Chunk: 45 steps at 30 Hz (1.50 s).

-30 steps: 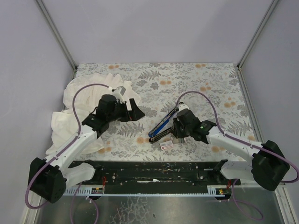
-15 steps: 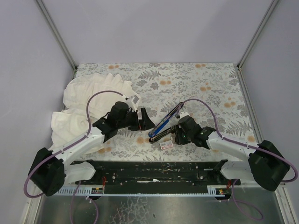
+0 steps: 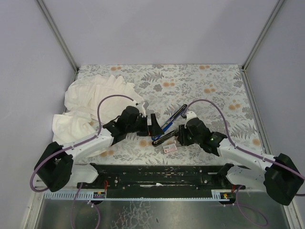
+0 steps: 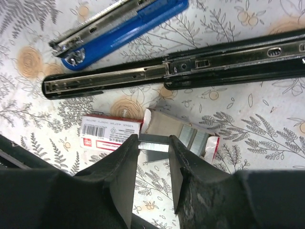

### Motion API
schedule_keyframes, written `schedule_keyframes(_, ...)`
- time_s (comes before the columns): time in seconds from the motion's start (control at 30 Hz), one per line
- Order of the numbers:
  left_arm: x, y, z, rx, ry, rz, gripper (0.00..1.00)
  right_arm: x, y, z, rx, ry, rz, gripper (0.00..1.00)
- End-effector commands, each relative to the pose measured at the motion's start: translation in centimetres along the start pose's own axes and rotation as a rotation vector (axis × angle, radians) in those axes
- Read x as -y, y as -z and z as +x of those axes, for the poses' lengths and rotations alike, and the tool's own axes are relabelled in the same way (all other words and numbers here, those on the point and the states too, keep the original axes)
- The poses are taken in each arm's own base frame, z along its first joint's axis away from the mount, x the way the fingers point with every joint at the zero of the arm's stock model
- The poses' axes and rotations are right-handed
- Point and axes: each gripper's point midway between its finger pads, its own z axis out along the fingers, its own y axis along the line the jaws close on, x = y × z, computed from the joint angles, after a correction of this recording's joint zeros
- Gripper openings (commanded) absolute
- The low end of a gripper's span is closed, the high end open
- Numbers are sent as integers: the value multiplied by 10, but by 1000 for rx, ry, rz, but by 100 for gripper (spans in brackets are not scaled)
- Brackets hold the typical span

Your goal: Load the staples into the stapler

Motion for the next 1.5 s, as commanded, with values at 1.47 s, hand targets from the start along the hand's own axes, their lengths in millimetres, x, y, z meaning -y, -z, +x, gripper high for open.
schedule_keyframes(1.47, 56, -106, 44, -19, -550, 97, 53, 41, 16, -24, 7, -376, -6, 50)
